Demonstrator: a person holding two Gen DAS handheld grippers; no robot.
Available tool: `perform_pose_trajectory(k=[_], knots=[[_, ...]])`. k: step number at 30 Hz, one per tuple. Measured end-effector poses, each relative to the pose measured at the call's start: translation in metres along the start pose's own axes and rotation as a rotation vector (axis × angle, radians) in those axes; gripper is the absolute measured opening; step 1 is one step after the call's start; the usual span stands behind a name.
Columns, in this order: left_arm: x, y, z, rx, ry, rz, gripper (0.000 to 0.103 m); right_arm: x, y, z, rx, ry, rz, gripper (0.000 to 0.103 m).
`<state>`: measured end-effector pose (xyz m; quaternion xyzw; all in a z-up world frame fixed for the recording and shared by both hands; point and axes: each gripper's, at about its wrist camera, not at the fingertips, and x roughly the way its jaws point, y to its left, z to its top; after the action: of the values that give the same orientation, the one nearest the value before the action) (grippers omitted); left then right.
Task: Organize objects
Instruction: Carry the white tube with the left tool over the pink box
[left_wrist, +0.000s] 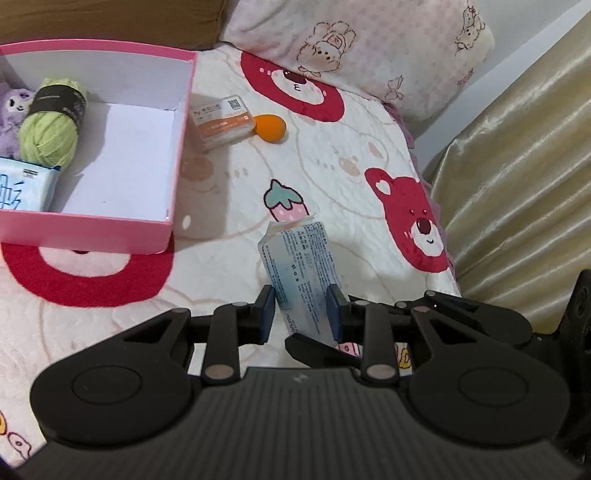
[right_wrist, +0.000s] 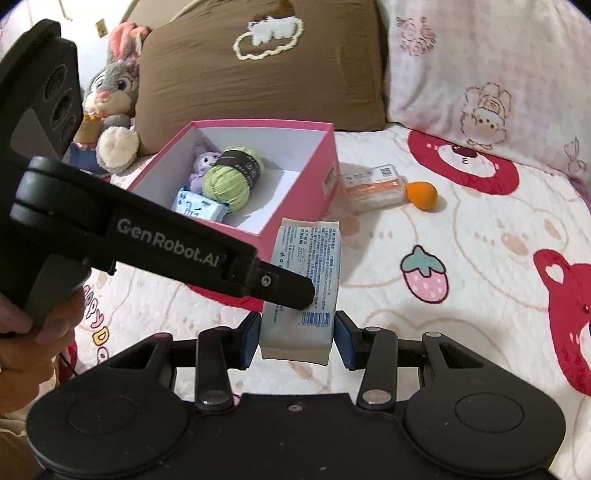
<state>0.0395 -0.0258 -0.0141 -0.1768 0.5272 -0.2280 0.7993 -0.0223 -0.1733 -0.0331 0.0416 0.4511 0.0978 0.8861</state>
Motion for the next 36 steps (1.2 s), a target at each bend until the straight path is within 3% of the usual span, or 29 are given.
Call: perform_pose_trajectory(k=[7, 19, 36], knots=[[-0.029, 0.013, -0.006, 0.005, -0.057, 0.007, 0.028, -0.005, 0.032, 0.007, -0.101, -0.016, -0.008, 0.048], [-0.071, 0.047, -0.005, -0.027, -0.141, 0.040, 0.029, 0.005, 0.074, 0.031, -0.166, -0.046, 0.030, 0.048], [-0.086, 0.098, 0.028, -0.098, -0.232, 0.127, 0.031, 0.054, 0.100, 0.079, -0.195, -0.074, 0.117, 0.049]])
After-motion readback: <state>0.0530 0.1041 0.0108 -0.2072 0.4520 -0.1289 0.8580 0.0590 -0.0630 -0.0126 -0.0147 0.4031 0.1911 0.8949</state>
